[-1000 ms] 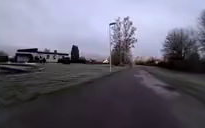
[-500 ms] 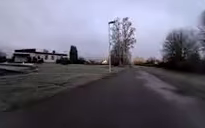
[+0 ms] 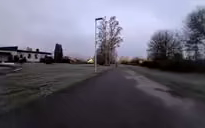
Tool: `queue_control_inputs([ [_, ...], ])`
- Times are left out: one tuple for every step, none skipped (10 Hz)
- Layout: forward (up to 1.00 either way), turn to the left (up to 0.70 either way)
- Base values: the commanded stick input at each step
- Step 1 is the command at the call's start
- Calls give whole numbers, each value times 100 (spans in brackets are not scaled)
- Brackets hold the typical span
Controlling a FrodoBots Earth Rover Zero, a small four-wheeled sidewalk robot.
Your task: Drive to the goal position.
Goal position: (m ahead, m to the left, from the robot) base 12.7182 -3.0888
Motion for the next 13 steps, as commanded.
queue_control_inputs([
  [100, 0],
  [100, 0],
  [100, 0],
  [100, 0],
  [100, 0],
  [100, 0],
  [100, 0],
  [100, 0],
  [100, 0],
  [100, 0],
  [100, -29],
  [100, -40],
  [100, -40],
])
